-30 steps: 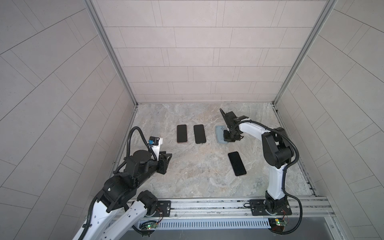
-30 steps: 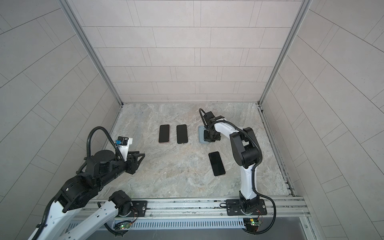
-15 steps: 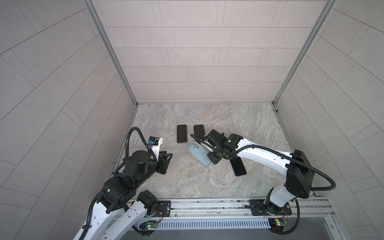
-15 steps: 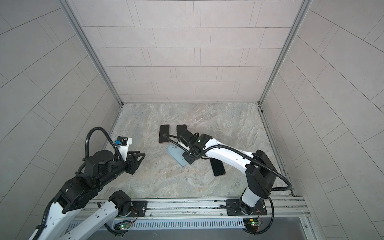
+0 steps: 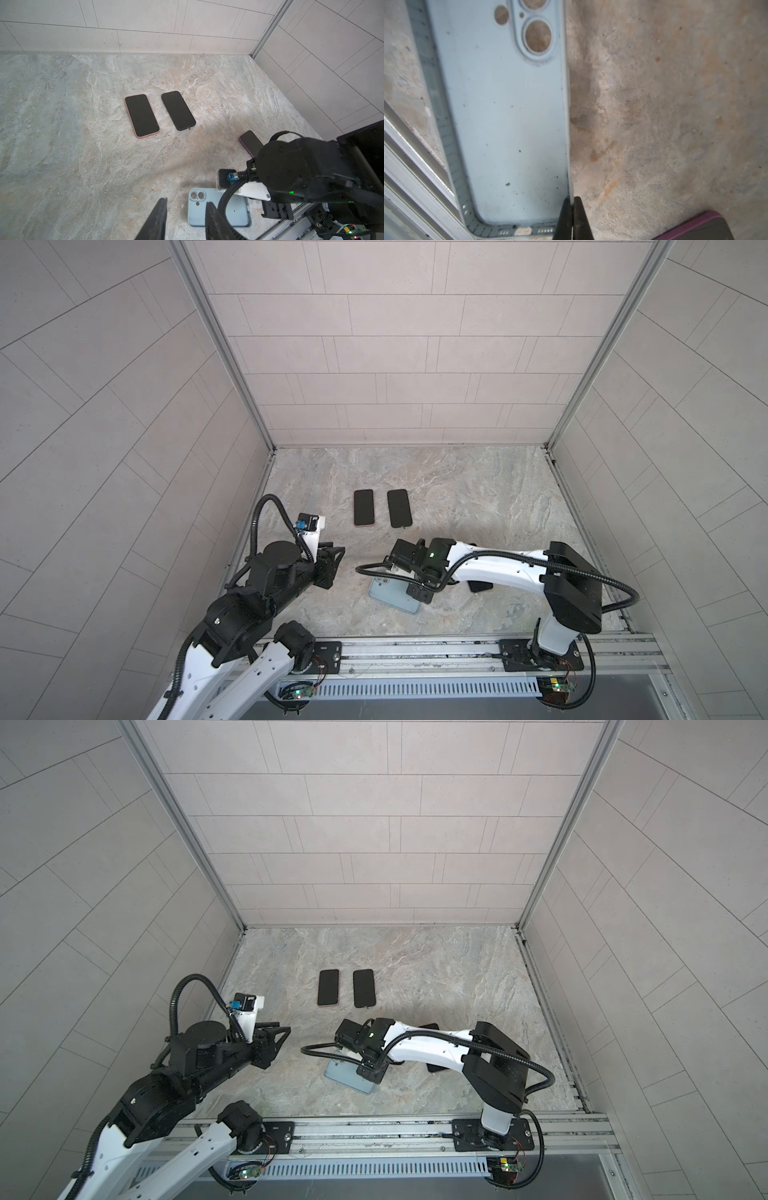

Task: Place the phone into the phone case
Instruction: 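Drag the pale blue case nearer the robot with the right gripper, then grasp the purple-edged phone by its end with the right gripper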

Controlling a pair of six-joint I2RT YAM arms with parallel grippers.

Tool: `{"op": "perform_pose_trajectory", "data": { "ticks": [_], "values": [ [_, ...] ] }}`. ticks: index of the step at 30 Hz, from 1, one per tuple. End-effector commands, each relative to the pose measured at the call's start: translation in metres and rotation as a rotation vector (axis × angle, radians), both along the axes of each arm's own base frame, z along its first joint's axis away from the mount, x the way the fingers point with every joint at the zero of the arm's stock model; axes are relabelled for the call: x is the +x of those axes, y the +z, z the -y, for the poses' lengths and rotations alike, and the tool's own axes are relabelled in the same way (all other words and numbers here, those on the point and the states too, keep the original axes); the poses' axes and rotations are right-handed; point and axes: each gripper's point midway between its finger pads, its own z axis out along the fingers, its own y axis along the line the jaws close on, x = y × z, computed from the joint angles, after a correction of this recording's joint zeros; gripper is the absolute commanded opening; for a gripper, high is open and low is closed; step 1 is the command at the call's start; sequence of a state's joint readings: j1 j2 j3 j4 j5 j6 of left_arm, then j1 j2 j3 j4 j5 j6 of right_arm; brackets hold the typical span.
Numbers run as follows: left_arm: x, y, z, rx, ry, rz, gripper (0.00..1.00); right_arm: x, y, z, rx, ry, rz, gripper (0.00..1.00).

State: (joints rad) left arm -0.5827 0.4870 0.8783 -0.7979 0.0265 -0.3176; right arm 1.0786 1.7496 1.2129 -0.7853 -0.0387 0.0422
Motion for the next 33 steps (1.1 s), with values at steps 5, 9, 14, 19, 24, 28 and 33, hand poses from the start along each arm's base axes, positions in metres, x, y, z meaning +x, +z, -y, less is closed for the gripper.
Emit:
{"op": "perform_pose_trajectory", "data": {
  "ticks": [5, 9, 14, 19, 24, 28, 33],
  "values": [
    [0.0, 0.002, -0.001, -0.011, 0.007, 0.013, 0.36, 0.013, 0.005, 0.003, -0.054, 0.023, 0.068, 0.03],
    [0.0, 0.002, -0.002, -0.012, 0.008, 0.016, 0.36, 0.029, 0.022, 0.011, -0.029, -0.048, 0.184, 0.82],
    [0.0, 0.002, -0.001, -0.013, 0.006, 0.015, 0.36, 0.059, 0.054, 0.049, 0.116, -0.321, 0.249, 1.0],
    [0.0, 0.002, -0.001, -0.013, 0.003, 0.013, 0.36, 0.08, 0.044, 0.137, 0.172, -0.782, 0.167, 1.0],
    [0.0, 0.003, -0.002, -0.015, 0.006, 0.019, 0.36, 0.058, -0.002, 0.191, 0.231, -1.108, -0.083, 1.0],
    [0.0, 0.002, -0.001, -0.015, 0.003, 0.016, 0.36, 0.042, -0.023, 0.198, 0.18, -1.116, -0.123, 1.0],
    [0.001, 0.001, 0.0, -0.012, 0.003, 0.01, 0.36, 0.034, -0.041, 0.194, 0.191, -1.121, -0.171, 0.99]
  ]
}}
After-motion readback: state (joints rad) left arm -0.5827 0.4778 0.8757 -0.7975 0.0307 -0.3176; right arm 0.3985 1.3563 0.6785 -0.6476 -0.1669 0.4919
